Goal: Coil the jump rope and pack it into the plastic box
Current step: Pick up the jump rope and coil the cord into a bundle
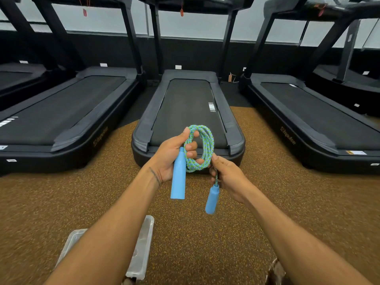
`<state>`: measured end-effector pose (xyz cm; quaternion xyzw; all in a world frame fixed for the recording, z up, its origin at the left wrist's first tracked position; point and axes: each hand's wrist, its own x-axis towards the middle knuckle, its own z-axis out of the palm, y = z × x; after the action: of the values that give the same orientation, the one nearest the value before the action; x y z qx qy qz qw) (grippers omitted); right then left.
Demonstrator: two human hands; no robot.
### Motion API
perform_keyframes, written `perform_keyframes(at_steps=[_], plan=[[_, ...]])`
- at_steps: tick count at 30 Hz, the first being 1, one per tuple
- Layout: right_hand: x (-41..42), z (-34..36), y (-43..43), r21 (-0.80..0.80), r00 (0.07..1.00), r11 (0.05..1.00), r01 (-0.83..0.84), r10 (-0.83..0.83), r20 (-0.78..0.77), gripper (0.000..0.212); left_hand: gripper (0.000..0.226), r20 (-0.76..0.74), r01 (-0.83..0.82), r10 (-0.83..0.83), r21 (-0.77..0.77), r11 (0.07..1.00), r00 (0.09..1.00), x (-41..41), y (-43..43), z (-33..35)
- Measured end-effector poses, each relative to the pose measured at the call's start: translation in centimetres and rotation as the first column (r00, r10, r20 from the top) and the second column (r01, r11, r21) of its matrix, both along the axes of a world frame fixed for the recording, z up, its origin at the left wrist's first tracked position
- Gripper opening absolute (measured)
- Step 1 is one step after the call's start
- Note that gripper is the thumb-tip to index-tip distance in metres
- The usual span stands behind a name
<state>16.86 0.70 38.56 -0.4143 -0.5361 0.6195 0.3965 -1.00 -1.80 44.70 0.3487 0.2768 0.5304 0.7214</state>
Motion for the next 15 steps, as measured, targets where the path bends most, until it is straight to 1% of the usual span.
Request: perform_keyframes(at_steps=[2, 4, 5, 6, 7, 8, 9, 10, 13, 15], plan=[[-0.3, 0.3, -0.3, -0.010, 1.000, 0.999, 0.030, -0.030, 0.002, 0.036, 0.027, -0.067, -0.030, 0.029, -0.011, 0.999, 0.997, 0.1, 0.1, -0.2], [-0.5, 0.6, -0.2, -0.086, 0.994, 0.993, 0.080, -0.086, -0.067, 0.037, 0.021, -0.119, -0.028, 0.027, -0.007, 1.000, 0.993, 0.2, 0.0, -0.3], [-0.6, 0.7, -0.2, -0.144, 0.987, 0.986, 0.078, -0.097, -0.130, 0.040, 0.019, -0.145, -0.017, 0.016, -0.001, 1.000, 0.989, 0.2, -0.1, -0.4], [-0.7, 0.9, -0.2, -0.190, 0.978, 0.981, 0.033, -0.071, -0.197, 0.048, 0.019, -0.174, 0.002, -0.001, 0.006, 1.000, 0.985, 0.1, -0.2, -0.5], [-0.8, 1.1, -0.2, -0.209, 0.970, 0.977, -0.030, -0.023, -0.243, 0.061, 0.020, -0.203, 0.027, -0.024, 0.011, 1.000, 0.979, 0.1, -0.3, -0.6], [-0.8, 1.2, -0.2, -0.190, 0.968, 0.979, -0.075, 0.027, -0.248, 0.073, 0.019, -0.228, 0.053, -0.048, 0.017, 0.998, 0.972, 0.1, -0.4, -0.8], [-0.9, 1.4, -0.3, -0.150, 0.971, 0.983, -0.108, 0.072, -0.226, 0.081, 0.015, -0.242, 0.083, -0.075, 0.022, 0.996, 0.967, 0.1, -0.5, -0.8], [-1.0, 1.5, -0.4, -0.102, 0.975, 0.986, -0.128, 0.107, -0.194, 0.083, 0.012, -0.244, 0.107, -0.098, 0.022, 0.994, 0.965, 0.2, -0.6, -0.9], [-1.1, 1.8, -0.6, -0.021, 0.982, 0.987, -0.157, 0.154, -0.105, 0.084, 0.019, -0.244, 0.162, -0.154, 0.012, 0.987, 0.957, 0.2, -0.7, -0.8], [-1.0, 2.0, -0.4, -0.025, 0.979, 0.983, -0.180, 0.177, -0.104, 0.067, 0.014, -0.286, 0.208, -0.194, 0.017, 0.978, 0.938, -0.2, -0.8, -0.7]])
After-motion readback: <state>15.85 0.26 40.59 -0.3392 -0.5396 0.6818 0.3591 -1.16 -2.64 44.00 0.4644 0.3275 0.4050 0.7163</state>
